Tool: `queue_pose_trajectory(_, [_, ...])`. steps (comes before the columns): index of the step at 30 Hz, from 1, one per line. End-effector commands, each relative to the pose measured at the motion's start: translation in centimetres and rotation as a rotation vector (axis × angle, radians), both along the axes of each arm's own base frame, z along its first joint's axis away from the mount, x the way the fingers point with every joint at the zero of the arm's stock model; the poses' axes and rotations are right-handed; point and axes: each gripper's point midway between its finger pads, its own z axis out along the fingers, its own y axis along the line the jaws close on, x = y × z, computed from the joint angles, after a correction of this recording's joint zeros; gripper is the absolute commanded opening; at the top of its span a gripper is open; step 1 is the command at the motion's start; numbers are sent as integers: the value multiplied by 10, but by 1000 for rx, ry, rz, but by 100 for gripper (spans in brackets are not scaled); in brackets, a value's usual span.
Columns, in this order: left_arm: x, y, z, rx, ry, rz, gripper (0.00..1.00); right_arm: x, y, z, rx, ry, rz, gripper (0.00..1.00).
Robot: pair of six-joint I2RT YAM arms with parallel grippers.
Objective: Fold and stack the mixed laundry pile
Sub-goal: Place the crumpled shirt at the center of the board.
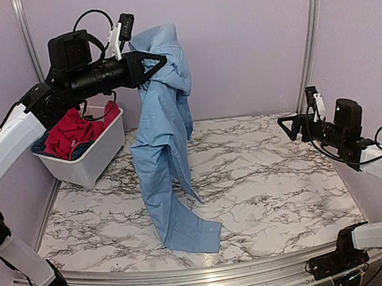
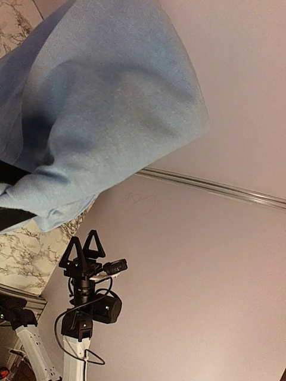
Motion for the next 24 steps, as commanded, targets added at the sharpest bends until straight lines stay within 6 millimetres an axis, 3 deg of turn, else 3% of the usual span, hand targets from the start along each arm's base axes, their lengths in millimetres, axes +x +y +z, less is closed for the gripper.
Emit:
queue_pose_trajectory(1, [-30, -80, -66, 204, 19, -164, 0, 3, -22, 24, 32, -33, -42, 99])
queue_pose_trajectory(2, [-47, -108, -84, 254, 18, -210, 0, 3, -26, 24, 25, -31, -54, 98])
queue_pose_trajectory(3, [-51, -135, -109, 316, 23, -238, 9, 3, -29, 22, 17, -26, -64, 99])
queue_pose_trajectory(4, [-56, -154, -138, 391, 56, -262, 33, 4, -31, 21, 7, -20, -74, 99])
queue_pose_trajectory(5, [-57, -167, -160, 441, 88, -270, 59, 4, -33, 19, -2, -11, -85, 99])
queue_pose_trajectory(6, [-55, -176, -180, 482, 129, -276, 75, 4, -35, 19, -7, -4, -97, 99])
queue_pose_trajectory(8, [-51, -175, -203, 521, 184, -261, 83, 3, -35, 17, -13, 6, -101, 98])
queue_pose_trajectory(10, [-45, -158, -203, 504, 178, -218, 97, 0, -36, 15, -23, 11, -102, 99])
queue_pose_trajectory(14, [-35, -103, -186, 404, 172, -140, 99, -2, -32, 9, -31, 24, -76, 98])
queue_pose_trajectory(16, [-22, -70, -191, 380, 210, -82, 99, -2, -25, 5, -26, 39, -39, 96])
queue_pose_trajectory(18, [-9, -39, -209, 386, 244, -13, 99, -1, -13, -1, -39, 60, 8, 94])
queue_pose_trajectory(20, [4, -9, -233, 423, 288, 60, 99, -2, 13, -13, -85, 98, 78, 92])
queue_pose_trajectory(22, [5, 16, -264, 456, 359, 90, 99, -4, 38, -30, -144, 147, 140, 89])
queue_pose_trajectory(24, [7, 36, -283, 487, 393, 143, 98, -5, 54, -46, -209, 187, 163, 88])
